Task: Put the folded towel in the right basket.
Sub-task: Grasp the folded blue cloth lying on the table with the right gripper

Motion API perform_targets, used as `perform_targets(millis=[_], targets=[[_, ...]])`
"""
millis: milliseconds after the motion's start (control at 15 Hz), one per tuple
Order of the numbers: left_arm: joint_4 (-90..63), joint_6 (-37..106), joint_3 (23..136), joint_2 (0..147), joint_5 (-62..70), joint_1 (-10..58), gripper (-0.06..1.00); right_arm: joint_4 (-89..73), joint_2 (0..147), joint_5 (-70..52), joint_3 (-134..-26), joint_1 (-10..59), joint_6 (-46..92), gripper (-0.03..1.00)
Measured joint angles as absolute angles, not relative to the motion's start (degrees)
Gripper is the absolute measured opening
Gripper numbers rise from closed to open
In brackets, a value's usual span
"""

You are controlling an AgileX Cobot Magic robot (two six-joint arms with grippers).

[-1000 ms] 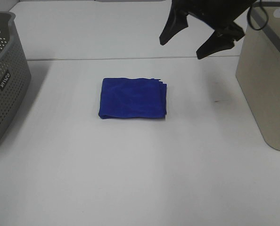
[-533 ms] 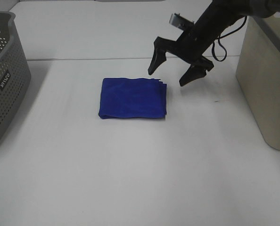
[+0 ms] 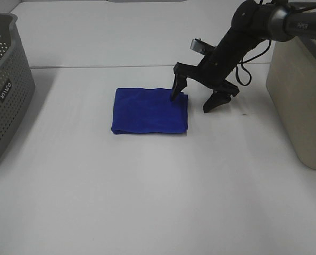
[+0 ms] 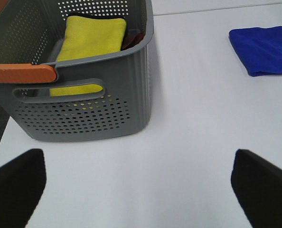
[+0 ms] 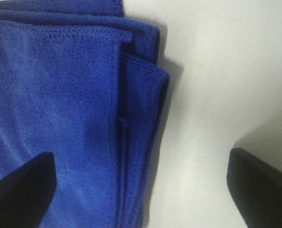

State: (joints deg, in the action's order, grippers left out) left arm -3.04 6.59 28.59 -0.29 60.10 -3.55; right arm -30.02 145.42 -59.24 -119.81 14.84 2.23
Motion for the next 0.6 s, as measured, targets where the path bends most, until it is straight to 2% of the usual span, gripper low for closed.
perform_targets(millis=[133, 333, 400, 467, 533, 600], targets=[[-2.52, 6.59, 28.59, -0.29, 60.1, -3.55, 0.99, -34.09, 146.56, -59.01, -120.15, 14.9, 2.23, 0.91], [-1.49, 6.59, 28.59, -0.29, 60.1, -3.55, 0.99, -40.51, 148.63, -58.9, -120.72, 17.7, 2.23, 0.82], [-1.43, 6.59, 28.59, -0.29, 60.1, -3.55, 0.99, -43.03, 149.77, -55.06, -120.78, 22.23, 2.23, 0.62], [-1.43, 6.59, 28.59, -0.29, 60.1, -3.55, 0.99, -42.97, 150.17, -52.94, -120.78, 23.78, 2.23, 0.43], [-1.43, 6.59, 28.59, -0.29, 60.1, -3.55, 0.99, -43.14, 150.75, -51.85, -120.78, 24.81, 2.18, 0.18], [-1.43, 6.59, 28.59, -0.29, 60.1, -3.55, 0.99, -43.49, 150.8, -51.57, -121.01, 24.98, 2.23, 0.11]])
